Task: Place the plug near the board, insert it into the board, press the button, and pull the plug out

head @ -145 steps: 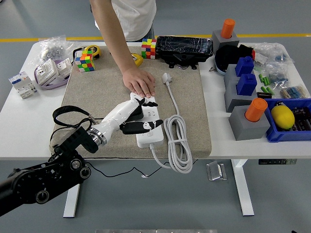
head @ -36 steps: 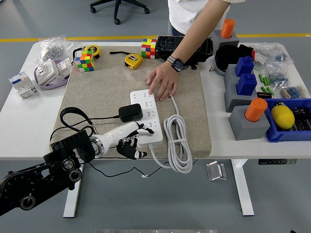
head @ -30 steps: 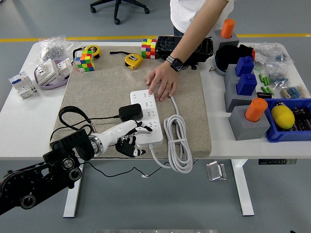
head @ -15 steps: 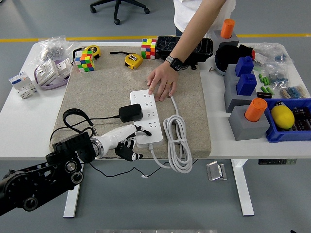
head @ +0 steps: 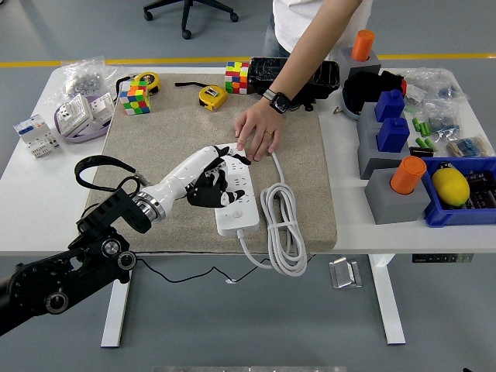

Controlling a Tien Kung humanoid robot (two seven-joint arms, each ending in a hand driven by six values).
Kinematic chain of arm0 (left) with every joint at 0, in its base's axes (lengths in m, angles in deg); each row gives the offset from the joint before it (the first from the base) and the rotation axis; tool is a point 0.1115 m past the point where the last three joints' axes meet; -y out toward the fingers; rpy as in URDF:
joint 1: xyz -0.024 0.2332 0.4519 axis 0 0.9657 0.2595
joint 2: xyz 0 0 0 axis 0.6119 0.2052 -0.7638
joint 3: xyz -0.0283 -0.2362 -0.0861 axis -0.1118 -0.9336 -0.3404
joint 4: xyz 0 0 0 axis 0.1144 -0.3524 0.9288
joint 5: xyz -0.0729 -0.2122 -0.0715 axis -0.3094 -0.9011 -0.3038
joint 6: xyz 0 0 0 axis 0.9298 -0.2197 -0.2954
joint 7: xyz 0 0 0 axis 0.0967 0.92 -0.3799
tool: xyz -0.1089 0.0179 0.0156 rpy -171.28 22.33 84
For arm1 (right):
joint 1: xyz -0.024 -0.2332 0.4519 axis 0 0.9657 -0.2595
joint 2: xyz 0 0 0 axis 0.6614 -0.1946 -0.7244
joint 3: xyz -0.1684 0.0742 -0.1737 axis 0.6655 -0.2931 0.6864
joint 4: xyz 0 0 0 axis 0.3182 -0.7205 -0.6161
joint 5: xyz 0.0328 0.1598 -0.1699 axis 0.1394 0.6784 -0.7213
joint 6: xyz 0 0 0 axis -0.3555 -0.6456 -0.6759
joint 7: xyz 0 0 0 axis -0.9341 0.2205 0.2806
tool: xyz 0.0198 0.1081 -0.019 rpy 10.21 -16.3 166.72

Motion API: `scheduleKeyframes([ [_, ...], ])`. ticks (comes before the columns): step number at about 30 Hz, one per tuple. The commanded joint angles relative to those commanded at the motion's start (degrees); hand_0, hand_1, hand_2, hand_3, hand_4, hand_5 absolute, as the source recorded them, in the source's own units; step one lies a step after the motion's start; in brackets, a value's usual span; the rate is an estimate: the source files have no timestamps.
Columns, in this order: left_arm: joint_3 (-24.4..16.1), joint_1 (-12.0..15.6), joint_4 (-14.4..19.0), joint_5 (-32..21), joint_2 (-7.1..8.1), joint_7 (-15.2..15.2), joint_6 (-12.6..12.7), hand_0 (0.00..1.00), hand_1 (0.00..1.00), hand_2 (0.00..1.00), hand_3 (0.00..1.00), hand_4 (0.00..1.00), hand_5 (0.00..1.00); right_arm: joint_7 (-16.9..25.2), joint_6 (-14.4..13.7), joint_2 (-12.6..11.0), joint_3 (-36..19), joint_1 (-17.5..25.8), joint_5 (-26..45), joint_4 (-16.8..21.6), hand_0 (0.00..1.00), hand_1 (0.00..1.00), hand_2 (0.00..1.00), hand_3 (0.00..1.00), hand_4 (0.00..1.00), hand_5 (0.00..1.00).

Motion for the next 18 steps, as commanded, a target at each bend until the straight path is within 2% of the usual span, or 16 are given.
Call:
scheduleKeyframes([
  [3, 0.26, -1.71, -3.59, 4.34, -0.78, 1.38, 1.34, 0.257, 0.259, 0.425, 0.553, 0.911, 0.147, 0.00, 0.01, -0.01, 0.10, 0.01, 0.05, -0.03, 0.607, 0.663, 0.634, 0.565, 0.983, 0.587],
  [4, 0.40, -2.14, -4.57, 5.37, -0.98, 1.97, 1.20, 0.697, 0.703, 0.669, 0.627, 0.998, 0.293, 0.00, 0.00, -0.03, 0.13, 0.01, 0.07, -0.03, 0.606, 0.663, 0.634, 0.565, 0.983, 0.587],
  [9, 1.65, -4.05, -9.22, 7.49, -1.78, 3.63, 0.62, 0.697, 0.703, 0.669, 0.627, 0.998, 0.293, -0.02, 0.02, -0.04, 0.26, 0.03, 0.17, -0.05, 0.606, 0.663, 0.634, 0.565, 0.983, 0.587],
  [10, 1.91, -4.32, -9.91, 7.62, -1.93, 4.18, 0.26, 0.766, 0.782, 0.774, 0.751, 0.998, 0.384, -0.02, 0.02, -0.05, 0.28, 0.02, 0.19, -0.05, 0.607, 0.663, 0.634, 0.566, 0.983, 0.587],
  [14, 3.63, -5.53, -13.40, 7.09, -2.72, 5.80, -0.93, 0.766, 0.782, 0.774, 0.751, 0.998, 0.384, -0.03, 0.05, -0.11, 0.43, -0.09, 0.21, 0.00, 0.607, 0.663, 0.634, 0.566, 0.983, 0.587],
  [18, 4.82, -6.05, -15.35, 6.32, -2.98, 7.26, -2.21, 0.761, 0.783, 0.777, 0.755, 0.998, 0.403, -0.05, 0.05, -0.15, 0.46, -0.10, 0.22, 0.07, 0.607, 0.663, 0.633, 0.566, 0.983, 0.587],
])
